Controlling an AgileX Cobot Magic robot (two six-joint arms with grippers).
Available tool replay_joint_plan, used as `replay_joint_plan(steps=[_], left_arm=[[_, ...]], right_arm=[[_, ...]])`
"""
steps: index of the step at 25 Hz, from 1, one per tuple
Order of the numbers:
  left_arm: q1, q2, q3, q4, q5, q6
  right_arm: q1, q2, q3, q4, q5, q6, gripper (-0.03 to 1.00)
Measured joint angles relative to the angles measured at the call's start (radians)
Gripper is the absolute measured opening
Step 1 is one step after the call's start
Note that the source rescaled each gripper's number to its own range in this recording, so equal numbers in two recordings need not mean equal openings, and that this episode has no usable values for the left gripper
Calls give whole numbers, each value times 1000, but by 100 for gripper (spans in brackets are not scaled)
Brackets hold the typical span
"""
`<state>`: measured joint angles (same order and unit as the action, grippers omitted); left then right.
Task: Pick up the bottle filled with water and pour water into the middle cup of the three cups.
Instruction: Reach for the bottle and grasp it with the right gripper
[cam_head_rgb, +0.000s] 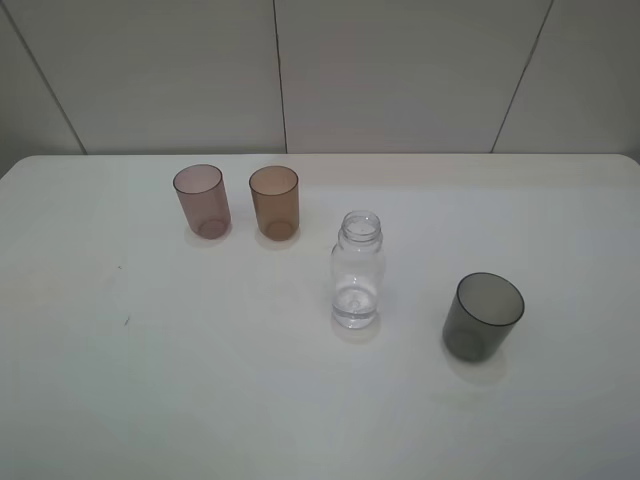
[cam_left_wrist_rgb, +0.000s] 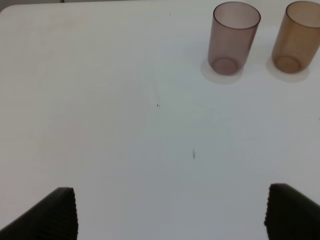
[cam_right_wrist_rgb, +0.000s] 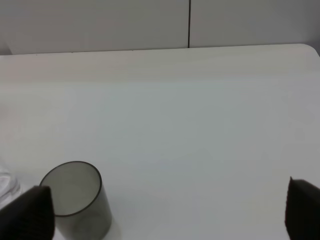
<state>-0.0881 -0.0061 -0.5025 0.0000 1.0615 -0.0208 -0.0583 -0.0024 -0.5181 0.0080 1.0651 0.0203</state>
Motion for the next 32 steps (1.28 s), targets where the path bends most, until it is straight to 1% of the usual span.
replay_joint_plan(steps=[32], left_arm=[[0,0,0,0,0,0]], right_arm=[[0,0,0,0,0,0,100]])
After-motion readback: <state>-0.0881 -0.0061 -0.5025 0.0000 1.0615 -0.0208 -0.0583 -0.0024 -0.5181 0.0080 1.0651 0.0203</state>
